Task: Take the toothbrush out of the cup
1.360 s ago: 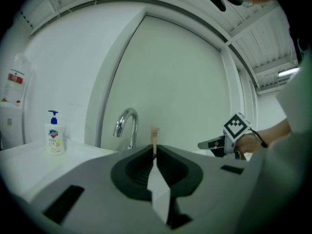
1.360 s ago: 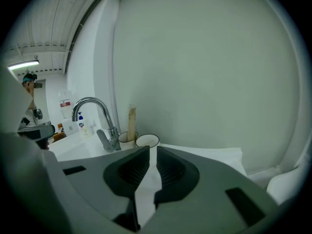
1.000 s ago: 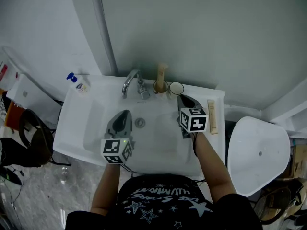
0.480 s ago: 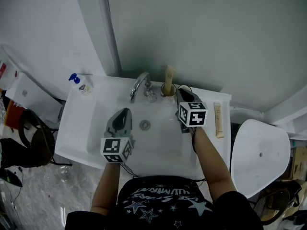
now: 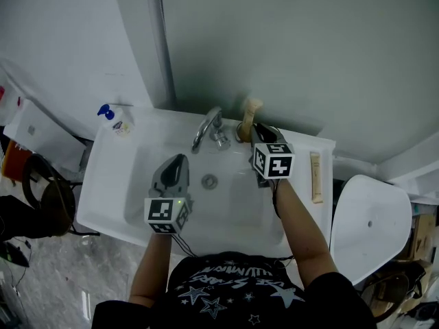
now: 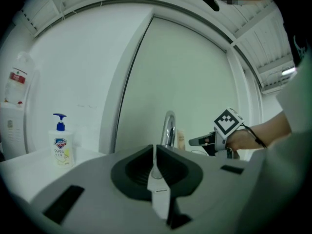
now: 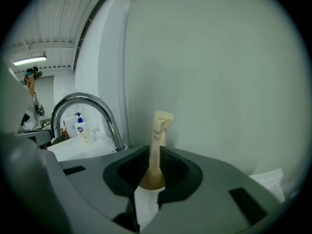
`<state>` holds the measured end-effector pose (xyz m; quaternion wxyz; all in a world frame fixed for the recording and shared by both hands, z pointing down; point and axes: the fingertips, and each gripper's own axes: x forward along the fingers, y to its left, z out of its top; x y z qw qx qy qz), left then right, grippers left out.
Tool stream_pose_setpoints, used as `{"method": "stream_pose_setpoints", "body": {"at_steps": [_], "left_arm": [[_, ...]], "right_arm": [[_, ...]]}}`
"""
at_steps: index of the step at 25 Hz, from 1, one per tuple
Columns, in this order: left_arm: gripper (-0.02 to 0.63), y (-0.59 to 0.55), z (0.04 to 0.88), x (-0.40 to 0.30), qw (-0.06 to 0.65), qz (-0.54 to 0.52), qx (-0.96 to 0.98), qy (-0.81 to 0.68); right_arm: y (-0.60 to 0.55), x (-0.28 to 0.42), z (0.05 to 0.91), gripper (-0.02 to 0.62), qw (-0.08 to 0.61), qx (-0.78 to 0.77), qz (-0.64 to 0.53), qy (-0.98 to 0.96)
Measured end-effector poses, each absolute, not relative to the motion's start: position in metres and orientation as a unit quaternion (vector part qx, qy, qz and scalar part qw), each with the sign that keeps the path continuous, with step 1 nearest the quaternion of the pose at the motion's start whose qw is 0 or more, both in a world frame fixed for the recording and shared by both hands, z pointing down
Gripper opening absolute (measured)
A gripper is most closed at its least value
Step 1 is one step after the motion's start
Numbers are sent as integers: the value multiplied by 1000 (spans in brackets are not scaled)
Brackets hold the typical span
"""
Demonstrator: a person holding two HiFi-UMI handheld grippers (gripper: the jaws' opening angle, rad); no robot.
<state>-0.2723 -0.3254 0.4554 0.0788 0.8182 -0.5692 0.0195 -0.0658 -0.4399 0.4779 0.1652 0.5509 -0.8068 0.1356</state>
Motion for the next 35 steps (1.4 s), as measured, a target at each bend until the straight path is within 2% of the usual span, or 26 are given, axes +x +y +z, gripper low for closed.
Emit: {"method": "stream_pose_setpoints", "body": {"at_steps": [2, 4, 17, 35], "left_arm": [[29, -328, 458, -274, 80, 20, 818, -569], [28, -331, 460, -276, 80, 20, 818, -569], [28, -335, 469, -279, 94, 19, 818, -567], [28, -334, 477, -279, 108, 30, 817, -566]], "right_arm": [[-444, -69, 481, 93, 171, 550, 134, -806], [-447, -70, 483, 110, 174, 552, 133, -804], [-458, -71, 496, 112, 175, 563, 138, -796], [-462, -72, 508, 31, 186, 563, 148, -791]]}}
